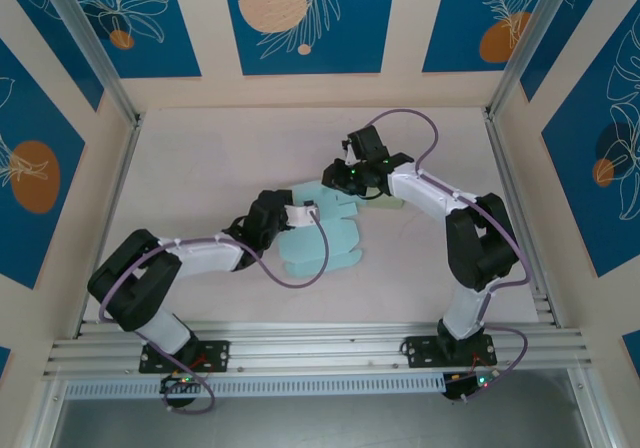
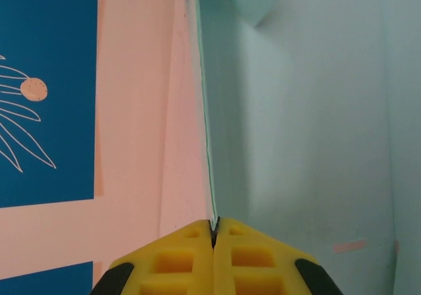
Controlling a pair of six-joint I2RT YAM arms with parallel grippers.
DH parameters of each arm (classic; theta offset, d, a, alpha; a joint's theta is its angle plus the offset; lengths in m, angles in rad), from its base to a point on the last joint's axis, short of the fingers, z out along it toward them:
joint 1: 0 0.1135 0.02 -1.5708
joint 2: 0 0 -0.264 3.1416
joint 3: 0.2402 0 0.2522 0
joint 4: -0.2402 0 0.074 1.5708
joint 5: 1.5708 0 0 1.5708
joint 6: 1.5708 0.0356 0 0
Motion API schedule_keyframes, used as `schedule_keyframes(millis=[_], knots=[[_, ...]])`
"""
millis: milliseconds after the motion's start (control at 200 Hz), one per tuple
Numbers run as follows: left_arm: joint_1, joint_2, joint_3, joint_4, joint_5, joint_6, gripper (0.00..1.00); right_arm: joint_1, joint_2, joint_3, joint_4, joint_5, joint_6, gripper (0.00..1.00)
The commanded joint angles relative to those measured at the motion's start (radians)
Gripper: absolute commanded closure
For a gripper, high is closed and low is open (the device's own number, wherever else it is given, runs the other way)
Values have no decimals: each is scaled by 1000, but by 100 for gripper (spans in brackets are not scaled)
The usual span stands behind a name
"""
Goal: Fold the paper box
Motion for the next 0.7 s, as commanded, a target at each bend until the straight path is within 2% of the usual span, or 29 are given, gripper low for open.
schedule_keyframes(millis=[0, 70, 215, 280, 550, 695], knots=[[-31, 22, -5, 80, -19, 36, 100, 14, -30, -49, 38, -49, 9, 74], [-32, 25, -8, 81, -34, 46, 100, 14, -75, -88, 38, -43, -4, 69], [-32, -2, -26, 73, -22, 23, 100, 15, -211, -194, 39, -16, -36, 48], [-31, -18, -34, 65, -9, 11, 100, 12, -283, -249, 38, 4, -44, 44], [-31, -40, -49, 60, -4, 14, 100, -11, -533, -526, 95, 55, -16, 43], [-32, -79, -65, 61, 32, -21, 100, -16, -540, -631, 181, 31, 4, 52]])
